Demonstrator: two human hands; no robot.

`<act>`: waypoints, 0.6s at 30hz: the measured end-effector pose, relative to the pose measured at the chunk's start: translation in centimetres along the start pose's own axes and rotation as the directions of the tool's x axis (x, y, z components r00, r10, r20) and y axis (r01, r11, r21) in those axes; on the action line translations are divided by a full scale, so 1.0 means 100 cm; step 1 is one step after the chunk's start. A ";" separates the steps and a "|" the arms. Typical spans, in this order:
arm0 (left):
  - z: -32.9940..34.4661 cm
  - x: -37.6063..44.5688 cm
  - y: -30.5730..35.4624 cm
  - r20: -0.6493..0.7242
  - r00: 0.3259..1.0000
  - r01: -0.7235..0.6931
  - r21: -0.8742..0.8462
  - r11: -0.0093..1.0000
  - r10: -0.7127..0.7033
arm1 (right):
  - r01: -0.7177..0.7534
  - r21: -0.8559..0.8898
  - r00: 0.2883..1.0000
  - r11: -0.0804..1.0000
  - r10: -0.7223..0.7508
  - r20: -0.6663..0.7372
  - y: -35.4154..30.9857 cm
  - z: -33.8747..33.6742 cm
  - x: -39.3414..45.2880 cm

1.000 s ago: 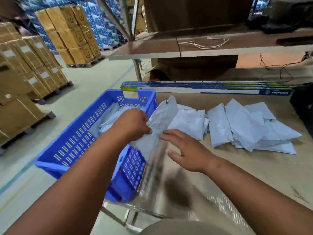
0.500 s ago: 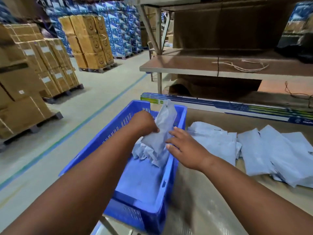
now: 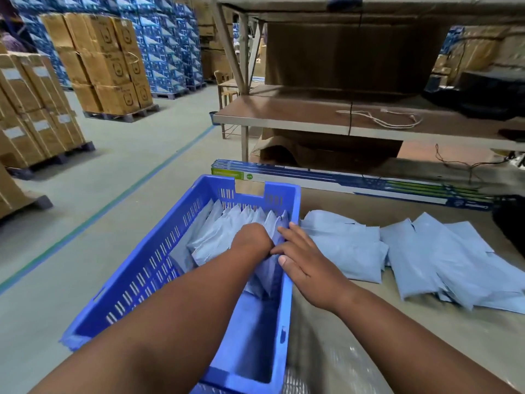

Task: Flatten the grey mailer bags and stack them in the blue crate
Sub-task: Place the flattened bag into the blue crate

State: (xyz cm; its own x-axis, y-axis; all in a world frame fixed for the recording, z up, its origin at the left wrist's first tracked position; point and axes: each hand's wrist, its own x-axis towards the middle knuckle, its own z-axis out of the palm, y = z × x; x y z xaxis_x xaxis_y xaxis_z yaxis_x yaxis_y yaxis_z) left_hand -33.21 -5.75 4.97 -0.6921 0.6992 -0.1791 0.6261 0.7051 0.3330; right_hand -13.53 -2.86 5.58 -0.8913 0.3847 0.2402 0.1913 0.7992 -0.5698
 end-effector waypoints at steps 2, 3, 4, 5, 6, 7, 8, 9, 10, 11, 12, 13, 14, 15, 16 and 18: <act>-0.002 0.003 -0.005 -0.008 0.999 0.042 0.000 0.999 -0.042 | 0.005 -0.001 1.000 1.000 -0.005 -0.002 0.000 0.001 0.000; -0.003 0.003 -0.007 -0.005 0.998 0.056 0.001 0.998 -0.056 | 0.006 -0.008 1.000 1.000 -0.006 -0.003 0.001 0.001 0.000; -0.003 0.004 -0.008 -0.003 0.998 0.066 0.008 0.998 -0.066 | 0.005 -0.013 1.000 1.000 -0.005 0.000 0.000 0.001 0.000; -0.003 0.003 -0.009 -0.001 0.998 0.070 0.017 0.997 -0.070 | 0.001 -0.019 1.000 1.000 -0.001 0.004 0.001 0.001 0.001; -0.002 0.003 -0.009 -0.001 0.998 0.070 0.028 0.997 -0.070 | -0.003 -0.028 1.000 1.000 0.003 0.012 0.001 -0.001 0.001; 0.000 0.002 -0.008 0.005 0.997 0.071 0.042 0.997 -0.072 | -0.004 -0.043 1.000 0.999 0.005 0.026 0.001 -0.003 0.002; 0.001 0.002 -0.007 0.010 0.997 0.072 0.047 0.996 -0.072 | 0.000 -0.064 0.999 0.998 0.003 0.046 0.001 -0.006 0.001; 0.000 0.001 -0.005 0.010 0.997 0.075 0.047 0.996 -0.075 | 0.010 -0.085 0.998 0.996 -0.004 0.065 0.002 -0.009 0.000; -0.002 0.000 -0.002 -0.005 0.997 0.077 0.041 0.996 -0.076 | 0.021 -0.102 0.997 0.995 -0.013 0.080 0.007 -0.013 -0.002; -0.005 -0.001 0.000 -0.028 0.997 0.075 0.026 0.997 -0.074 | 0.030 -0.107 0.996 0.994 -0.021 0.084 0.012 -0.016 -0.005; -0.010 -0.001 0.003 -0.063 0.996 0.062 0.004 0.998 -0.062 | 0.030 -0.103 0.997 0.994 -0.022 0.077 0.020 -0.019 -0.009; -0.015 -0.002 0.006 -0.107 0.993 0.047 -0.024 0.999 -0.049 | 0.017 -0.096 0.998 0.995 -0.012 0.061 0.028 -0.022 -0.013; -0.022 -0.005 0.011 -0.156 0.987 0.027 -0.055 0.998 -0.035 | -0.002 -0.097 0.999 0.995 0.006 0.039 0.038 -0.025 -0.018; -0.031 -0.009 0.017 -0.199 0.980 0.000 -0.093 0.996 -0.019 | -0.024 -0.109 1.000 0.994 0.026 0.010 0.047 -0.028 -0.024; -0.038 -0.013 0.026 -0.230 0.973 -0.030 -0.132 0.991 -0.001 | -0.047 -0.128 0.999 0.991 0.044 -0.023 0.057 -0.032 -0.029; -0.052 -0.023 0.051 -0.254 0.966 -0.098 -0.157 0.983 0.056 | -0.081 -0.228 0.994 0.970 0.061 -0.095 0.078 -0.042 -0.038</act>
State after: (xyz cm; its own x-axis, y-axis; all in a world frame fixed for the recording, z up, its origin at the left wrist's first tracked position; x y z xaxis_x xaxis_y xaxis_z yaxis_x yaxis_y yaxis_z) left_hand -30.28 -4.39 11.93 -0.7246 0.6845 0.0804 0.6266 0.6057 0.4904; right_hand -6.98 3.82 3.52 -0.8348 0.4748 0.2786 0.3519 0.8494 -0.3932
